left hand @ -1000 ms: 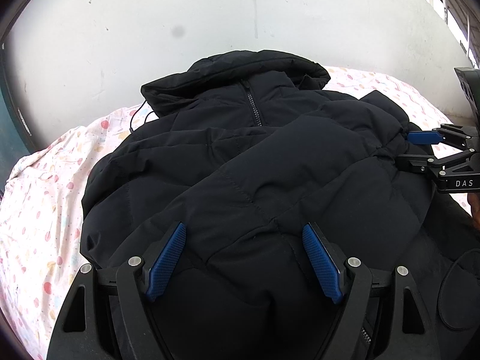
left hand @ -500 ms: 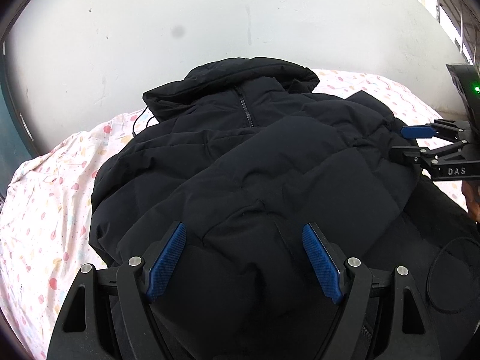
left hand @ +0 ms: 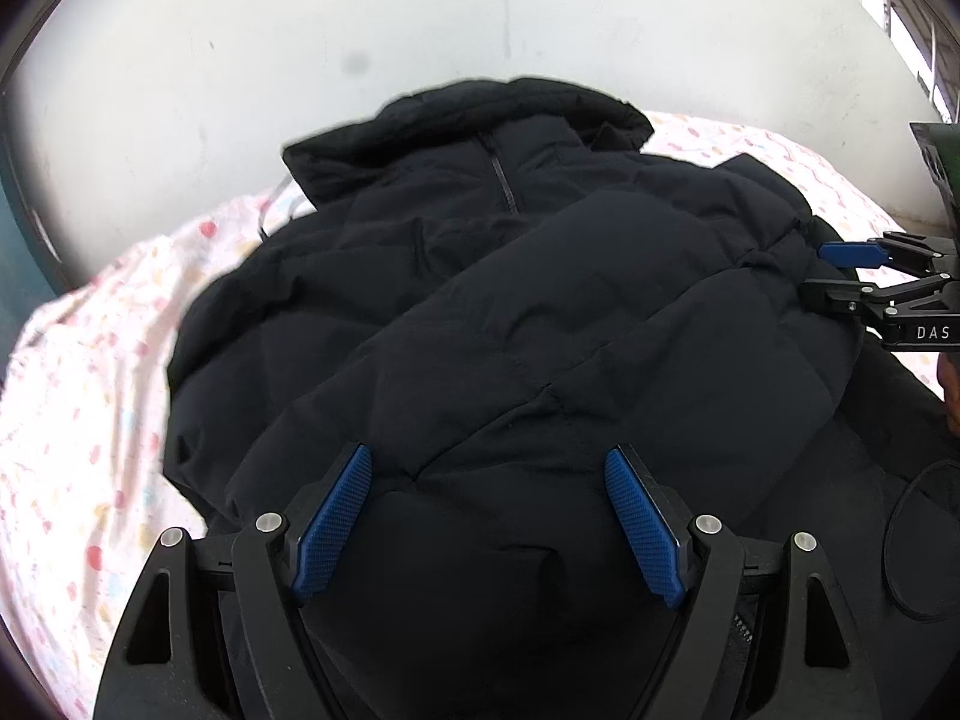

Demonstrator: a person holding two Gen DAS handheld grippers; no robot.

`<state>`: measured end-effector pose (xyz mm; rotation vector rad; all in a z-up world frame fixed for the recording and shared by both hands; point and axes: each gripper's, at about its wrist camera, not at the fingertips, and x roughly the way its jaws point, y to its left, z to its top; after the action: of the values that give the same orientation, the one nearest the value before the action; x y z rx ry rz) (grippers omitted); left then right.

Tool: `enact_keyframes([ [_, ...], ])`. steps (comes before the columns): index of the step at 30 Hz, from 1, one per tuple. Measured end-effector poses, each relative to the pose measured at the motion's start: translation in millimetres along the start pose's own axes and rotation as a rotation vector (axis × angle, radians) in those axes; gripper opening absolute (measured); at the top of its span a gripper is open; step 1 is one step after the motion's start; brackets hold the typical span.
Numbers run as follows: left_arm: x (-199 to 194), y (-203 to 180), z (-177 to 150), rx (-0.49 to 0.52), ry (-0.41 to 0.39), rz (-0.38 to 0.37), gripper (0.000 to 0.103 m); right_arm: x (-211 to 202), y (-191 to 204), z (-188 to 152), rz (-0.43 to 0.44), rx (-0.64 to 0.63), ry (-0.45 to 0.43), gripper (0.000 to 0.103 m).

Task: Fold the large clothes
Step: 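Grasp the jacket hem with both tools and lift it toward the hood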

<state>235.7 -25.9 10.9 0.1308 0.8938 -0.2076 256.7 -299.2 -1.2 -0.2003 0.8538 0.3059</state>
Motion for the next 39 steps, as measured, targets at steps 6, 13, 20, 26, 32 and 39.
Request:
enact_keyframes([
  [6, 1.4, 10.3, 2.4, -0.059, 0.030, -0.063, 0.079, 9.8, 0.7, -0.5, -0.013, 0.017, 0.024, 0.073],
  [13, -59.2, 52.3, 47.0, -0.107, -0.089, -0.082, 0.079, -48.9, 7.1, 31.1, -0.017, -0.025, -0.060, 0.073],
  [20, -110.1, 112.9, 145.3, -0.055, -0.176, 0.023, 0.084, -132.0, -13.2, 114.9, -0.036, -0.050, -0.254, 0.074],
  [26, -98.7, 154.6, 212.6, -0.097, -0.195, -0.020, 0.098, -127.9, -59.8, 175.8, 0.044, 0.044, -0.305, 0.076],
  [32, -27.2, 176.7, 258.5, -0.162, -0.107, -0.169, 0.099, -58.1, -106.6, 217.4, 0.163, 0.175, -0.256, 0.078],
  [39, 76.1, 190.1, 286.3, -0.286, -0.001, -0.295, 0.099, 49.6, -125.1, 254.6, 0.261, 0.248, -0.165, 0.079],
])
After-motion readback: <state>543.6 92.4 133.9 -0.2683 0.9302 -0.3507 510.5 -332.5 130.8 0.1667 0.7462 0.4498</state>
